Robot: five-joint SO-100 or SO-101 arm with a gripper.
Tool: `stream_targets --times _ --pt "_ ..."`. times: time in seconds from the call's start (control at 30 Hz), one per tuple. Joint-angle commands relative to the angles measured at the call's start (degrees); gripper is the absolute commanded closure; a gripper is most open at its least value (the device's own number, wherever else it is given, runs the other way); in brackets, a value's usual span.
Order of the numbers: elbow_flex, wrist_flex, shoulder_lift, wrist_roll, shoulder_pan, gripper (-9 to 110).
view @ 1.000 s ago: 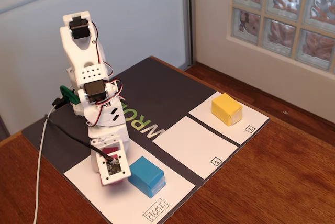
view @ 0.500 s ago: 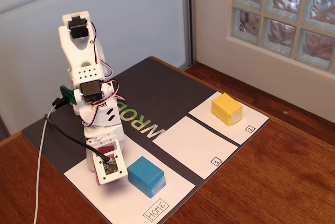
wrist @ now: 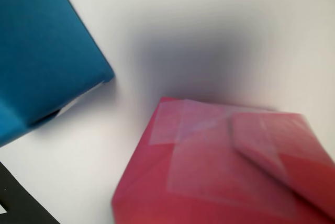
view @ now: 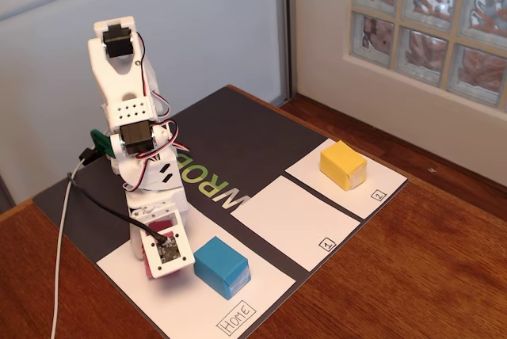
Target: Move box red to home
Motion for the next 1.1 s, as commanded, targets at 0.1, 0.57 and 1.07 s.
stream_targets --times 0.1,0.57,1.07 --pt "0.26 -2.29 -1.76 -0.44 0.53 96" --pt "0.26 -2.9 -1.76 0.0 -0.09 68" --pt "0.26 -2.46 2.9 2.02 -2.37 58"
